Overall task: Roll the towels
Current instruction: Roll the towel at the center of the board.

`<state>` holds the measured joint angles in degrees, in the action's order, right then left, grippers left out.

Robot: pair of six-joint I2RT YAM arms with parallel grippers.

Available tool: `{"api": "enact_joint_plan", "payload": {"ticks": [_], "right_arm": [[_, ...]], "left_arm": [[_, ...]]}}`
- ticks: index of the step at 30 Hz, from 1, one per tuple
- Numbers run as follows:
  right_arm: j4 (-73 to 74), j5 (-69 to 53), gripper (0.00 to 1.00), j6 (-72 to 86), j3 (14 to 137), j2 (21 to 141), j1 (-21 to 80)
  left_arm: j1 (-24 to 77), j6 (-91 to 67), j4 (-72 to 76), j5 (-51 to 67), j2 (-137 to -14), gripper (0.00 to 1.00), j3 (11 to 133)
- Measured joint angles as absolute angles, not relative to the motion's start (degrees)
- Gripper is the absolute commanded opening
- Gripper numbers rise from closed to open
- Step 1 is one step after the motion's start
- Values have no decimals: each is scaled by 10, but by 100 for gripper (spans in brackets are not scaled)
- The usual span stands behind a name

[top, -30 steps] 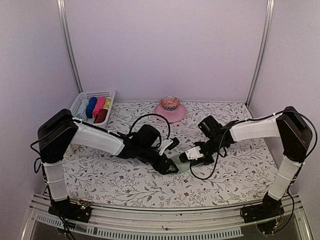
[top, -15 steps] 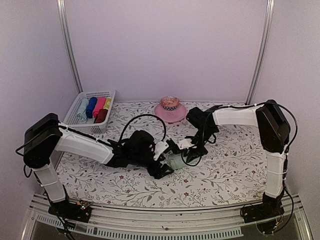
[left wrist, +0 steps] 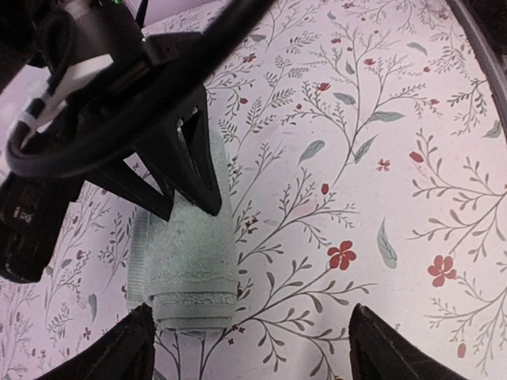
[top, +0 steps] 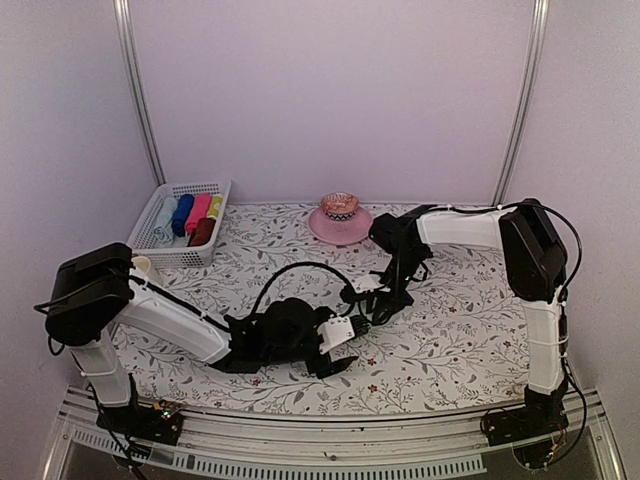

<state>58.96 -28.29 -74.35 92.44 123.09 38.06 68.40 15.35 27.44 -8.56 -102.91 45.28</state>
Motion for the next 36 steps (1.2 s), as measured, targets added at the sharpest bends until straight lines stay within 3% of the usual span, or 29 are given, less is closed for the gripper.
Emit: {"api": "enact_joint_plan", "payload": {"ticks": [5,19,24,27,28,31,36], "right_arm": [[595,-288,26,-743,926,1233,380],[622,-306,26,-744,938,1244,380],[628,-308,26,-745,941,1246,380],[630,-308,26,-746,941,1246,380],[632,-308,26,-746,941,1246,380],[634,-307,29,-747,941,1246,380],[626,-307,51,-743,932,1240,379]], "left_arm": [[689,213,302,-128,-1075,71,465],[690,299,322,-181,-1109,66,488],[690,312,315,-179,-1144,46,509],[690,314,297,-183,-1156,18,525],[690,313,292,-184,-1156,14,528],[691,307,278,-187,-1156,4,536],[691,280,241,-185,-1156,0,556]]}}
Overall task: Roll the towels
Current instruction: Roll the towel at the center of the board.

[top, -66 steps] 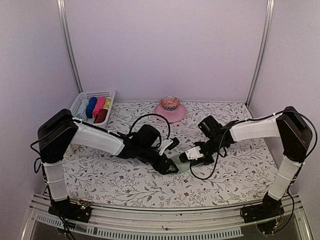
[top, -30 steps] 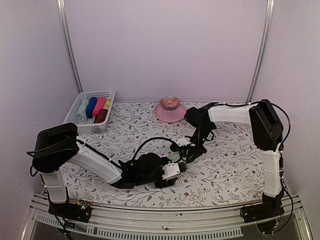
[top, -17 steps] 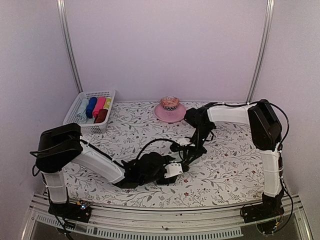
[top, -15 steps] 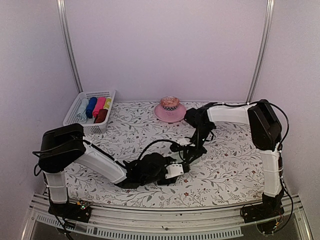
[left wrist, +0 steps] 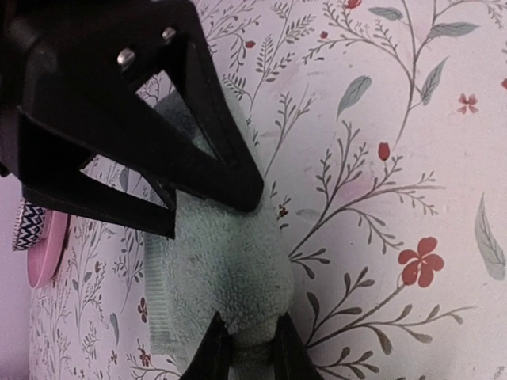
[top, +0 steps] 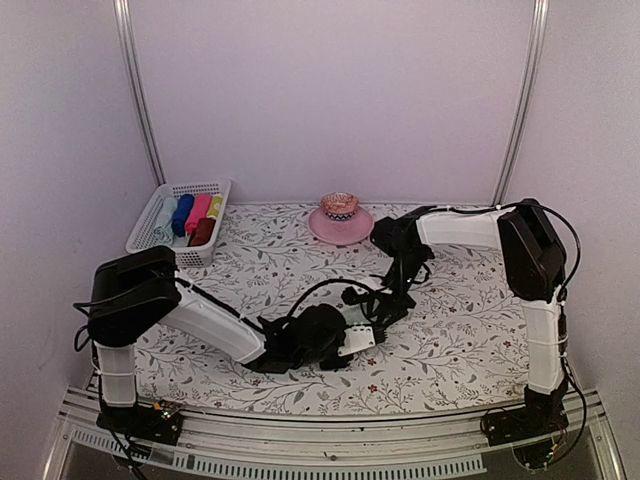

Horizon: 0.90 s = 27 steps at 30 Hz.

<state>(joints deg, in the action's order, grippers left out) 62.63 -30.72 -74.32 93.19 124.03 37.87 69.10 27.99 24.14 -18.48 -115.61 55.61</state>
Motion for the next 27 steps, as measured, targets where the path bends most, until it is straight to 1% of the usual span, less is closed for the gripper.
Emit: {"api": "enact_joint_plan", "payload": {"ticks": [2,4,8,13,17,27], "right_arm": [[611,-307,57,-744,909,1223,378],[591,-304,60,-743,881,1197,374],[545,-296,64,-743,825,1137,360],[472,-285,64,-744,735,1029,320],[416,-281,64,-750,687,975,305],[317,-277,61,-772,625,968,327]], "left_arm": [[691,260,229,-180,-1156,0,563],[688,236,218,-170,-1156,0,569],[680,179,204,-142,-1156,0,578],[658,97,191,-86,-1151,0,584],[637,37,180,-36,-1151,0,595],[562,-88,153,121,-1151,0,615]]}}
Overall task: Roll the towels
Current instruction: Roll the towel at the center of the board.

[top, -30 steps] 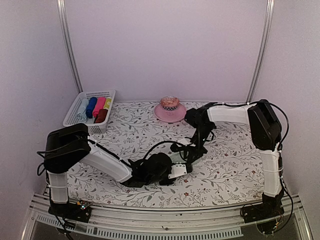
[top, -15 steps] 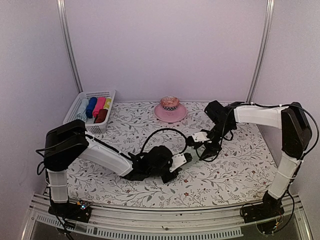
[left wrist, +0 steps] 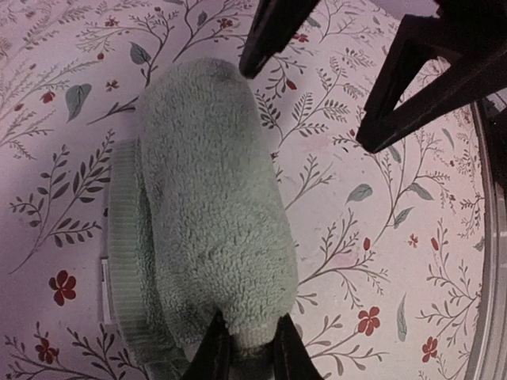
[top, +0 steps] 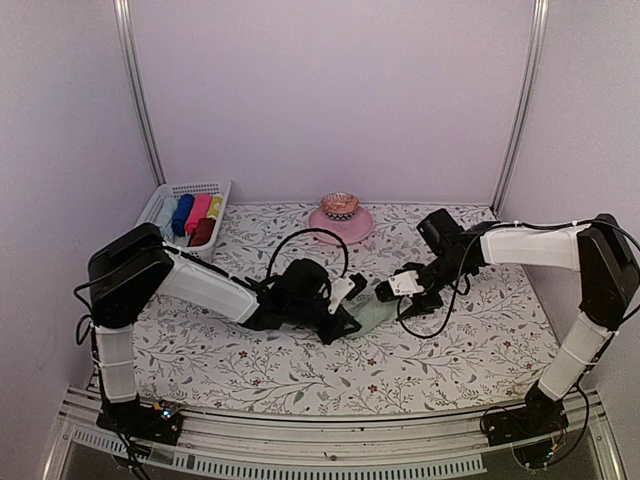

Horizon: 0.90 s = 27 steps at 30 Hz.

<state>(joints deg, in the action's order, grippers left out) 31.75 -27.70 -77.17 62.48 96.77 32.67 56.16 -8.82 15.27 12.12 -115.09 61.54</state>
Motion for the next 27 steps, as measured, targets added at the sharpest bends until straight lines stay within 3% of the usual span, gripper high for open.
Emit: {"api": "enact_joint_plan", "payload": {"ticks": [17,20,23,27], "right_arm": [[180,-176,38,-761,596,1017,390],[169,-160,30,-762,596,1027,398],[163,-145,27,-764,595,1031,402],[155,-138,27,-773,591,1032,404]], "left_arm": [[521,-179,176,252,-1180,0,625],[519,-185,181,261,-1183,13,625],[518,-191,181,263,-1183,38,625],[517,-200,176,262,-1176,63,620]]}}
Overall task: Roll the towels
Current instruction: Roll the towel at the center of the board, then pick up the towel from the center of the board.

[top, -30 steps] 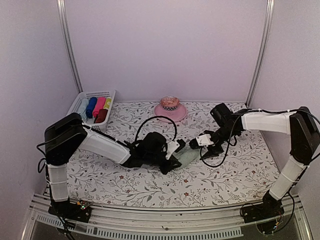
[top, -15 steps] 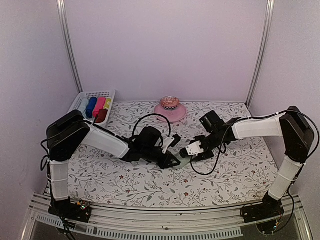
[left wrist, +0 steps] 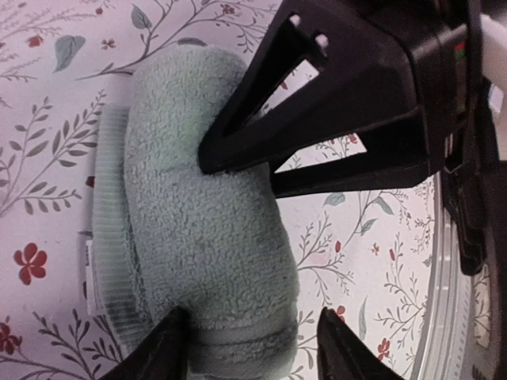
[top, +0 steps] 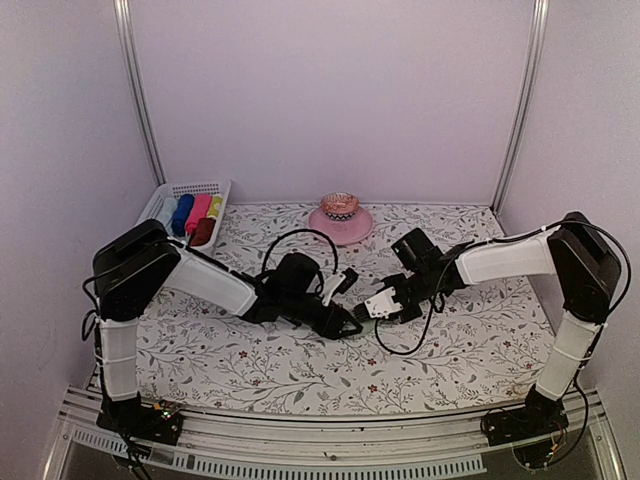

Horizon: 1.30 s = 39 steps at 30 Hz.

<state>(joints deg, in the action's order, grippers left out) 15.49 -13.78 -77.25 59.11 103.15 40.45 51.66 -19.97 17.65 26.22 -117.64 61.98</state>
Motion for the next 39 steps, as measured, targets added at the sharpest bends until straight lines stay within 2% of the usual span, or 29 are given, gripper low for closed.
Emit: {"api": "enact_joint_plan", "payload": {"ticks": [5,12,21,30,35,39], "right_arm": [[145,-137,27,-779,587,1031,405],[131,-137,27,-789,576,1027,405],[119,-136,27,-796,564,1020,406],[114,-133,27,-798,560,1018,407],[114,-128,27,-798,560,1018,409],[113,-123,27,-798,559,1017,412]], "left_arm": [[512,-206,146,247,-1136,78,600],[482,-236,139,268,-1107,84,611],[454,-279,134,357,-1215,84,674],[452,-302,126,434,-1247,83,713],[452,-307,121,459,-1263,77,731],[452,-306,103,463,-1271,67,745]]}}
